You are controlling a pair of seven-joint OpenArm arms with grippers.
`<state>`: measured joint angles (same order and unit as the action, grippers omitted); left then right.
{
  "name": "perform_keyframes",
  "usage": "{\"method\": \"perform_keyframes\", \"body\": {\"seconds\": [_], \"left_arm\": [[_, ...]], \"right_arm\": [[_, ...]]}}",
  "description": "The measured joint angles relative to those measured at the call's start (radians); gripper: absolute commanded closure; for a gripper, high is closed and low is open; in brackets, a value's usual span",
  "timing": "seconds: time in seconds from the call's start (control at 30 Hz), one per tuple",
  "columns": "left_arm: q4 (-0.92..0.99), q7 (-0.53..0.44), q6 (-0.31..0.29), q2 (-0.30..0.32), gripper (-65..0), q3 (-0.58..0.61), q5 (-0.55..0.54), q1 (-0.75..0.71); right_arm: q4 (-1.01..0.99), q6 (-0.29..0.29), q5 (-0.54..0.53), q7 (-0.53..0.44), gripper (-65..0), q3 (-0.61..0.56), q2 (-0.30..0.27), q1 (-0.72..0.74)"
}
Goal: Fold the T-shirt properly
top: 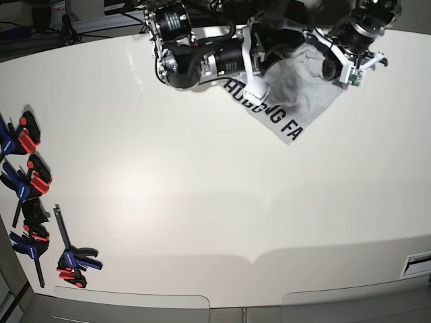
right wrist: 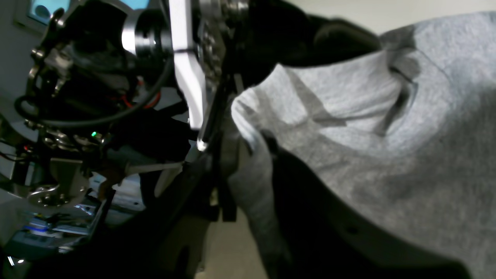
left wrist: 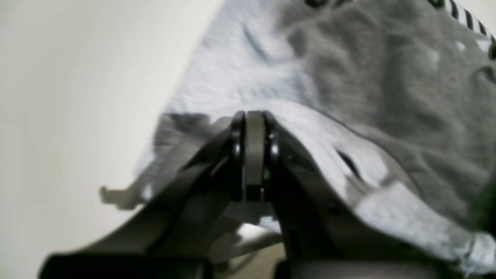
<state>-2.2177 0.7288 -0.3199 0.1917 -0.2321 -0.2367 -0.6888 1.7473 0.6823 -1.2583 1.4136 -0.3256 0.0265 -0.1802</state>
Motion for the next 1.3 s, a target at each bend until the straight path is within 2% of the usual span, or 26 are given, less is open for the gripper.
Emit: {"method": "perform_keyframes", "body": {"seconds": [0.1, 0.23, 0.3, 0.4, 0.5, 0.63, 0.7, 0.8, 0.83, 0.9, 1.07, 1.2, 1.27, 1.3], "left_arm": [[-0.011, 0.0, 0.041, 0.0, 0.0, 0.0, 0.055, -0.012], [-0.014, 0.001, 0.129, 0.003, 0.0, 0.0, 0.143, -0.015], [-0.014, 0.001, 0.161, 0.003, 0.0, 0.0, 0.187, -0.015], [-0.014, 0.0, 0.189, 0.003, 0.0, 0.0, 0.236, -0.015], [-0.014, 0.001, 0.193, 0.003, 0.0, 0.0, 0.241, -0.02], [-0.014, 0.001, 0.218, 0.003, 0.0, 0.0, 0.242, -0.02], [-0.014, 0.002, 0.234, 0.004, 0.0, 0.0, 0.241, -0.021], [-0.014, 0.001, 0.235, 0.003, 0.0, 0.0, 0.242, -0.02], [-0.014, 0.001, 0.238, 0.003, 0.0, 0.0, 0.241, -0.021], [-0.014, 0.002, 0.273, 0.003, 0.0, 0.0, 0.241, -0.021], [-0.014, 0.001, 0.286, 0.003, 0.0, 0.0, 0.234, -0.021], [-0.014, 0.0, 0.288, 0.003, 0.0, 0.0, 0.188, -0.021], [-0.014, -0.001, 0.321, 0.003, 0.0, 0.0, 0.185, -0.021], [-0.014, -0.004, 0.327, 0.003, 0.0, 0.0, 0.186, -0.02]], "right_arm": [[0.0, 0.0, -0.077, 0.0, -9.3, 0.0, -0.017, -0.001], [0.0, 0.0, -0.085, -0.002, -18.3, -0.019, -0.034, -0.001], [0.0, 0.0, -0.103, -0.003, -20.0, -0.053, -0.041, -0.006], [0.0, 0.0, -0.101, -0.002, -20.0, -0.136, -0.047, -0.014], [0.0, 0.001, -0.102, 0.002, -19.9, -0.209, -0.042, -0.008], [0.0, 0.003, -0.099, 0.002, -19.9, -0.215, -0.042, 0.064], [0.0, 0.003, -0.042, -0.002, -17.8, -0.203, -0.043, 0.113], [0.0, 0.004, 0.14, -0.001, 0.0, -0.196, -0.042, 0.17], [0.0, 0.004, 0.201, 0.0, 0.0, -0.195, -0.043, 0.186], [-0.007, 0.004, 0.258, 0.001, 0.0, -0.195, -0.043, 0.212], [-0.055, 0.005, 0.296, -0.002, 0.0, -0.243, -0.043, 0.236], [-0.15, 0.007, 0.346, -0.003, 0.0, -0.321, -0.043, 0.245], [-0.202, 0.007, 0.366, -0.008, 0.0, -0.354, -0.043, 0.254], [-0.224, 0.007, 0.4, -0.041, 0.0, -0.365, -0.043, 0.259]]}}
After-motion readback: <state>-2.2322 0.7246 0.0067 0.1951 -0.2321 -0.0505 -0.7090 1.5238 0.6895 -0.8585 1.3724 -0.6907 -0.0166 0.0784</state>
